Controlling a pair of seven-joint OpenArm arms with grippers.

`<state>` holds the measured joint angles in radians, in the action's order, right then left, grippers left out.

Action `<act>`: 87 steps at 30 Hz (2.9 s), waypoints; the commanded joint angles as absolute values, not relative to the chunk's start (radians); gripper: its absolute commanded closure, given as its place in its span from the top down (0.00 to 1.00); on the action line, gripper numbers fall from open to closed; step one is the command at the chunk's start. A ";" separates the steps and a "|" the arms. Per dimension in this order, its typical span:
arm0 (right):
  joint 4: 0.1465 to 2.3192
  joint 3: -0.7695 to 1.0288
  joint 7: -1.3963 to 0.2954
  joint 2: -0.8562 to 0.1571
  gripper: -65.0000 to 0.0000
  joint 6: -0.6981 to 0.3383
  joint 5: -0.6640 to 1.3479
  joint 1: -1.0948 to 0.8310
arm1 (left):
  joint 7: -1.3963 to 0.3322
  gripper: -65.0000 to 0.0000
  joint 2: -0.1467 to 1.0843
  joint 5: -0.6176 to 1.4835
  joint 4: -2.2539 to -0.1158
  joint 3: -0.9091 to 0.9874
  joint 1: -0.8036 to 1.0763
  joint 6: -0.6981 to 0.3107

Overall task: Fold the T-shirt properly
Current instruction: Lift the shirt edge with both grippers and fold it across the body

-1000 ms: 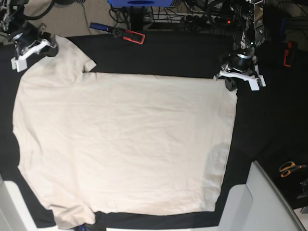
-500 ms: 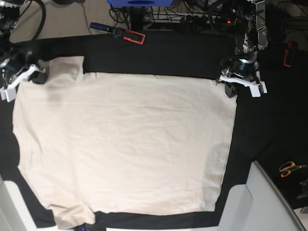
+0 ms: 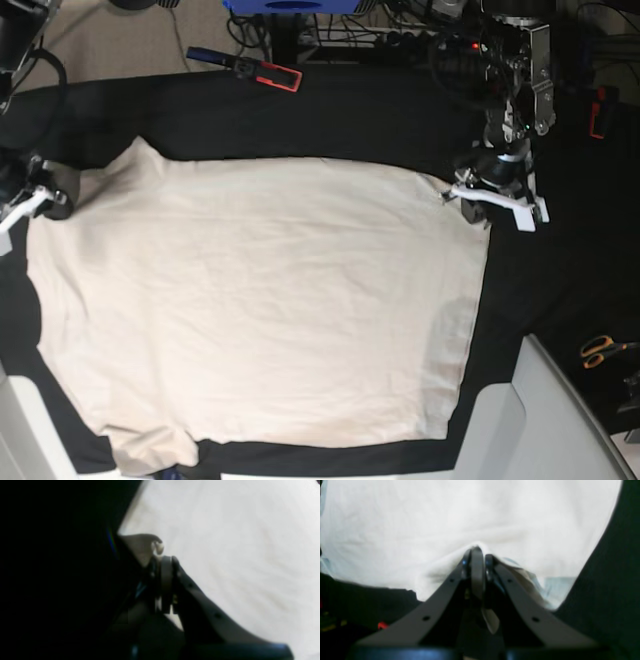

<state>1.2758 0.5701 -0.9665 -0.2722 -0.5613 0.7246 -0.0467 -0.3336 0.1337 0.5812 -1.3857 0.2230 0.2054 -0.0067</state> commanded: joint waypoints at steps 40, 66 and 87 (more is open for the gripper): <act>0.760 0.139 -0.625 -0.438 0.01 -0.568 0.742 0.401 | -0.394 0.00 0.153 0.582 -1.274 0.150 -0.045 0.019; 0.705 0.145 -0.472 -0.421 0.01 -0.567 0.628 0.449 | -0.387 0.00 0.142 0.433 -1.150 0.150 -0.150 0.019; 0.705 0.140 -0.357 -0.418 0.01 -0.568 0.627 0.456 | -0.386 0.00 0.131 0.427 -1.095 0.151 -0.232 0.019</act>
<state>0.6910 0.1371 -0.3836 -0.3988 -0.5591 0.6125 0.4259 -0.4084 0.1246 0.4225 -1.0794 0.1482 -0.2028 0.0238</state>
